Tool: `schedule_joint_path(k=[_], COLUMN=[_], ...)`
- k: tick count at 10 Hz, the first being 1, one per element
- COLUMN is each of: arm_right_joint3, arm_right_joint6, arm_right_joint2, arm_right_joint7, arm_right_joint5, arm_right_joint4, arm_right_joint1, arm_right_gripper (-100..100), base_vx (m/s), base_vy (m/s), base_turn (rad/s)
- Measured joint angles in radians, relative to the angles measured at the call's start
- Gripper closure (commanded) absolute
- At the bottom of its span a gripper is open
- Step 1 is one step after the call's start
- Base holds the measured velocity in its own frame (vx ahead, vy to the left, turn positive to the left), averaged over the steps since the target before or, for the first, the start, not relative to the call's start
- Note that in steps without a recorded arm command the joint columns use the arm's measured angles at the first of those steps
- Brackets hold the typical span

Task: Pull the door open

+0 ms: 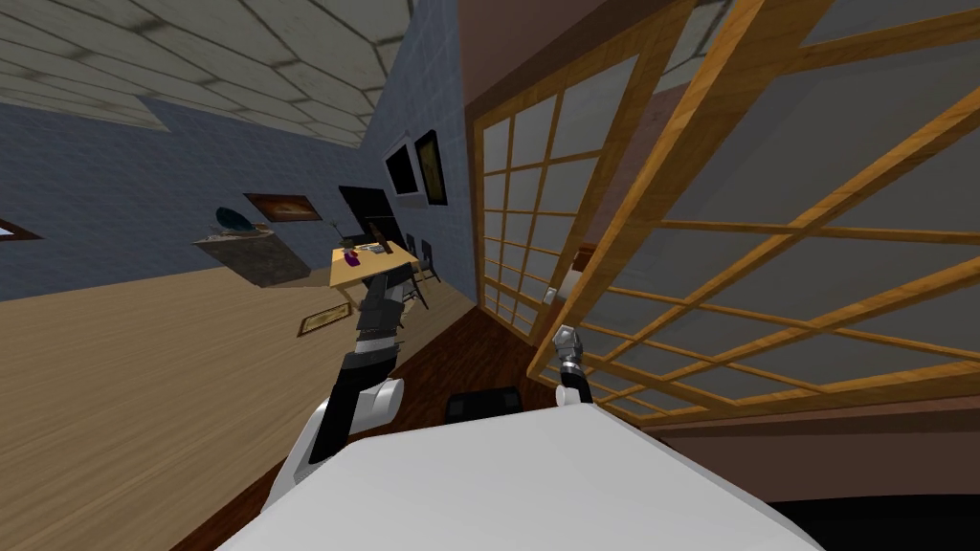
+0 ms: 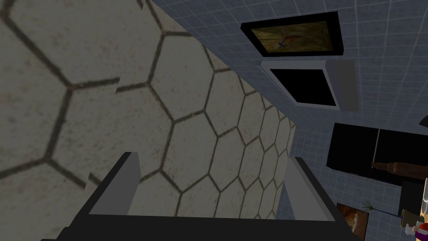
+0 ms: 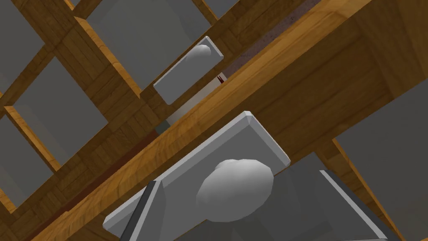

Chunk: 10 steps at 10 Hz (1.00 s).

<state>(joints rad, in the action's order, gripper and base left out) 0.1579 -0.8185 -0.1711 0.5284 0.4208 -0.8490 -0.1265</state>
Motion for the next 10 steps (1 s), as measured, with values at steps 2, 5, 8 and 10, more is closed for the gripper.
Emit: schedule_joint_path(k=[2,5,8,10], arm_right_joint3=[-0.015,-0.039,-0.061,-0.079], arm_right_joint6=[-0.004,-0.008,-0.014,-0.018], arm_right_joint2=[0.004,0.009,0.013,0.016], arm_right_joint7=[0.050,0.127,0.198,0.250], arm_right_joint5=[0.024,0.062,0.096,0.124], arm_right_joint4=[-0.005,-0.019,-0.029,-0.037], arm_right_joint1=[-0.001,-0.008,-0.012,-0.015], arm_right_gripper=[-100,-100,-100,-100], base_vx=[-0.054,-0.058,-0.062,-0.067], base_vy=[-0.002,-0.014,-0.009,-0.017], base_turn=[0.026,0.036,0.045,0.029])
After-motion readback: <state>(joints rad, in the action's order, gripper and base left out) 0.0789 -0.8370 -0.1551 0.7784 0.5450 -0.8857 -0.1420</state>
